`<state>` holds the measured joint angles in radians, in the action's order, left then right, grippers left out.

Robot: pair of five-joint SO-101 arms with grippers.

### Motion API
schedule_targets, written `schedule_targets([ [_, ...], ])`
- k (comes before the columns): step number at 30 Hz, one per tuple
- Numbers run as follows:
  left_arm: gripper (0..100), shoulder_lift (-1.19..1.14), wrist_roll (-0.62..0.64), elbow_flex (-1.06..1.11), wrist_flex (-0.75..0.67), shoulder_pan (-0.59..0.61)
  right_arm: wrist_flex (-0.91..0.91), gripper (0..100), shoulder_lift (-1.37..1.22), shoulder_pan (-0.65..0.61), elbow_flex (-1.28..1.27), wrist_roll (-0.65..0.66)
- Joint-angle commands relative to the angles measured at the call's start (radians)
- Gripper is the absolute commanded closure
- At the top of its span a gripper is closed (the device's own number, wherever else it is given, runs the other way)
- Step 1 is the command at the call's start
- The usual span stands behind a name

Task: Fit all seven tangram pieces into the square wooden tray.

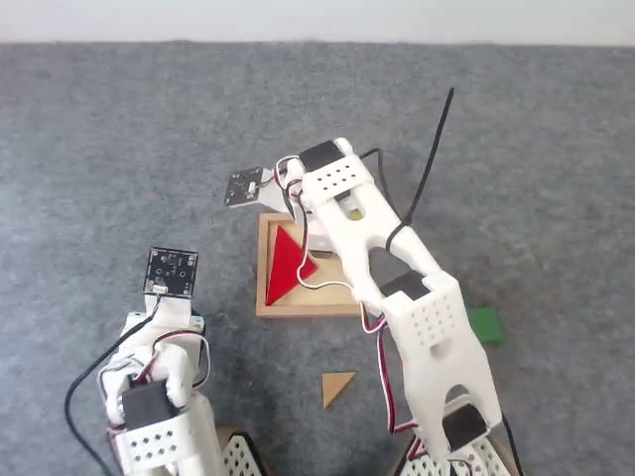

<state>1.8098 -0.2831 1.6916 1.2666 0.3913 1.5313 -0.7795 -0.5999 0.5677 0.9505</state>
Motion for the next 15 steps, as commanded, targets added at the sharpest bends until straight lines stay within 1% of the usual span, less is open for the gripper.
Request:
schedule_targets([
  [1,91,0.011,0.006,-0.008,0.006,-0.003,0.050,76.7,0.015,-0.047,0.041,0.032],
  [5,91,0.011,0.006,-0.008,0.006,-0.003,0.059,74.8,0.015,-0.064,0.041,0.034],
  [11,91,0.011,0.006,-0.008,0.006,-0.003,0.076,59.4,0.028,-0.068,0.041,0.035],
  [15,91,0.011,0.006,-0.008,0.006,-0.003,0.119,57.8,0.091,-0.077,0.038,0.032],
])
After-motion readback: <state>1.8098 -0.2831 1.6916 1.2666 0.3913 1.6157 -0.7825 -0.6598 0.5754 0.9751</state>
